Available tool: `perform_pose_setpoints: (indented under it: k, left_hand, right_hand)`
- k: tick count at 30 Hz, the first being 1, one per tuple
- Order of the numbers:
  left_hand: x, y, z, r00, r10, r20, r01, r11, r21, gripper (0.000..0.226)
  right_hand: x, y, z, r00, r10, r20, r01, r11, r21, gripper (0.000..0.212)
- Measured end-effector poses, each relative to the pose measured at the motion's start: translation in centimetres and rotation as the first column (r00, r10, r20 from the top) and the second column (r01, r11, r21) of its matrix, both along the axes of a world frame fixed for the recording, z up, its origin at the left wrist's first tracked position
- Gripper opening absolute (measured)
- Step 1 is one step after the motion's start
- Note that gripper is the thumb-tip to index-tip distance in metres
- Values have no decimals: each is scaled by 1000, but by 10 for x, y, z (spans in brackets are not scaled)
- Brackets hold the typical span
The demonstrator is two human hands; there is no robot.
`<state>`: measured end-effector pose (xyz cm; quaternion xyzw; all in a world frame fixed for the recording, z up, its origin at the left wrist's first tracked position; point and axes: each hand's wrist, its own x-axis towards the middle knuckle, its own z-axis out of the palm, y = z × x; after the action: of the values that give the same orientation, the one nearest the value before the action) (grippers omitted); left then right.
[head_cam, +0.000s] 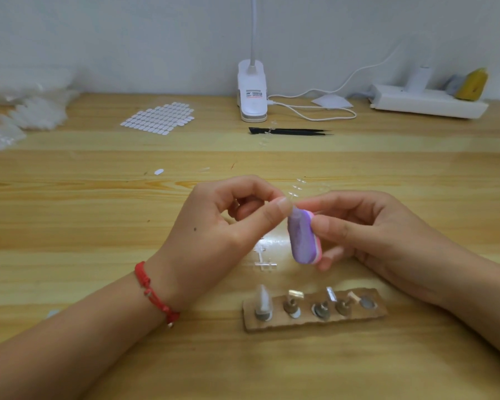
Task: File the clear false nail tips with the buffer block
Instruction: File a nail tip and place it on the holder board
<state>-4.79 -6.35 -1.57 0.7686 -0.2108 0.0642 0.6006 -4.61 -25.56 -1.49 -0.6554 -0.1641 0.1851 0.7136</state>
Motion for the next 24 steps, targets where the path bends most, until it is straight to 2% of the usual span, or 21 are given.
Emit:
perform_pose_setpoints:
  k: [3,7,11,15,20,24]
  left_hand:
    - [-1,-1,0,998,-55,12,54,998,43,15]
    - [-1,-1,0,1000,-23,18,22,1000,22,13]
    - [-3,-2,0,997,-73,30,71,995,72,15]
    - [-2,-1,0,1000,-15,24,15,1000,23,12]
    - [-4,-2,0,995,-87,58,82,993,86,20]
    - [-1,-1,1,999,-13,30,12,999,38,12]
  right_hand:
    - [1,0,-1,997,-81,-11,82,996,42,28]
    - [1,-1,1,1000,1,4,-1,1000,-26,24]
    - [1,-1,-1,997,-72,0,72,997,24,27]
    - [1,-1,1,1000,15,5,-15,1000,-12,25]
    - [2,-2,-1,999,-50,-8,51,998,36,27]
    - [2,-1,0,1000,-16,-16,17,999,28,27]
